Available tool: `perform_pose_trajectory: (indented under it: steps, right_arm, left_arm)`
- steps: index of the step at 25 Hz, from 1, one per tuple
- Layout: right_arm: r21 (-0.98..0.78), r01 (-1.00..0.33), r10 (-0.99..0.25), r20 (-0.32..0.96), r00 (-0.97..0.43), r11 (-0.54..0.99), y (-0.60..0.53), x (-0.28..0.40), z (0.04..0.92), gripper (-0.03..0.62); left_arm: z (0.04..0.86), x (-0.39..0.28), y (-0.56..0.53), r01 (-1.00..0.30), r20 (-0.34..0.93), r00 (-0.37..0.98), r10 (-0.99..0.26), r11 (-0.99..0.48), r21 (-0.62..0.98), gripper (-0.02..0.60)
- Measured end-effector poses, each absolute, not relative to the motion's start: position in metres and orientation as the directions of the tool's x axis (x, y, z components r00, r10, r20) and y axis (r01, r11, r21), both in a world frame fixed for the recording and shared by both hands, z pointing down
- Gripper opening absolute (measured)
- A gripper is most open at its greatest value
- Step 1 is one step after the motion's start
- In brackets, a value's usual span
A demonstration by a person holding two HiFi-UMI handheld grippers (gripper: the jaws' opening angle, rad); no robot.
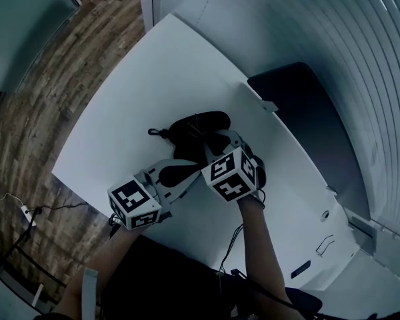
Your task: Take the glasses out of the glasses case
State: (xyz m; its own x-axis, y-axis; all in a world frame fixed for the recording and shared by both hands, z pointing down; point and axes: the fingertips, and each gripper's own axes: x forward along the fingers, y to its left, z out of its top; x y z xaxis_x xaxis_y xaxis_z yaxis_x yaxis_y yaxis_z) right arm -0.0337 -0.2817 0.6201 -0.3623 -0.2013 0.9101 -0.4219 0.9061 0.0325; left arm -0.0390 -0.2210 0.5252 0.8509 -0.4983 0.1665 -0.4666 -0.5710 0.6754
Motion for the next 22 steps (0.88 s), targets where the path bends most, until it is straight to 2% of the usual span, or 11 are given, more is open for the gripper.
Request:
perform_pose_trajectory:
  steps: [6,22]
  right_arm:
    - [0.095,-0.354,-0.218,0.920,-0.326,0.930,-0.2779,-0.0356,0.6224,0.071]
    - [0.087,-0.390,-0.233,0.910,-0.344,0.917,-0.2771,-0.0329,0.6139,0.037]
  left_arm:
    - [0.5281,-0.0401,-0.2168,-0.470,0.180,0.850,-0.495,-0.561,0.682,0.006]
    - [0.5290,-0.0441,-0.2157,-0.466,0.171,0.844,-0.508,-0.537,0.703,0.006]
